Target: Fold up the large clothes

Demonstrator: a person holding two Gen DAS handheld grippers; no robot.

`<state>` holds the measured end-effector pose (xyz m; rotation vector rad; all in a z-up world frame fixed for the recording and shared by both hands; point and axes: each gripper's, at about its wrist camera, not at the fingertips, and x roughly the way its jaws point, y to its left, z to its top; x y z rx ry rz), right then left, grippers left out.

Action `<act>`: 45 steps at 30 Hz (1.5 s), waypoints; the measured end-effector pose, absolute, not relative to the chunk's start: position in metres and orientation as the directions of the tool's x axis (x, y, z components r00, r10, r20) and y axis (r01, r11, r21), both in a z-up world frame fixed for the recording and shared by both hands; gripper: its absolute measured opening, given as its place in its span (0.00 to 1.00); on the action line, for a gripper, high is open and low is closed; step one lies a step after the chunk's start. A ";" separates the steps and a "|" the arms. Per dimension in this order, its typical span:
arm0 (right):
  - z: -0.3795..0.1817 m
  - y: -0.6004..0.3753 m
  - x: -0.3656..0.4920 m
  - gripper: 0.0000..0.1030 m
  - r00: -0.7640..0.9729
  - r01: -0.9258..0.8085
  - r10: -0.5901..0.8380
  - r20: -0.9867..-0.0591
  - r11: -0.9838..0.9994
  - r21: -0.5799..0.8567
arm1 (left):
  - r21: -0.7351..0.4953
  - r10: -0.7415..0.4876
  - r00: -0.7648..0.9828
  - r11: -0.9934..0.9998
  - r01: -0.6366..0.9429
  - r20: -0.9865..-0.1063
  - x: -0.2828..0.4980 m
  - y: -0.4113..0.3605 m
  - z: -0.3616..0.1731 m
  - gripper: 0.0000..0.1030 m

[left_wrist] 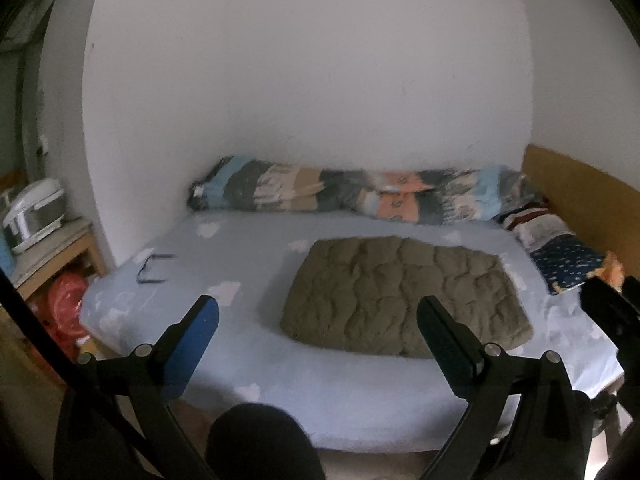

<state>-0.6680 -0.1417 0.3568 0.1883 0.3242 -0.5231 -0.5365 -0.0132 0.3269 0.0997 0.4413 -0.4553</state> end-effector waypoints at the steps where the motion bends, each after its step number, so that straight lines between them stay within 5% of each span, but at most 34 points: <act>1: 0.355 -0.142 -0.664 0.86 0.815 0.514 -0.455 -0.360 0.854 0.085 | 0.009 -0.397 0.806 0.895 0.446 -0.438 -0.534 -0.015 0.326 0.96; 6: 0.351 -0.145 -0.648 0.86 0.814 0.505 -0.442 -0.377 0.859 0.084 | 0.122 -0.353 0.799 0.878 0.463 -0.487 -0.524 -0.031 0.320 0.96; 45: 0.305 -0.177 -0.590 0.86 0.736 0.535 -0.437 -0.517 0.843 0.049 | 0.101 -0.338 0.754 0.878 0.469 -0.563 -0.478 -0.050 0.277 0.96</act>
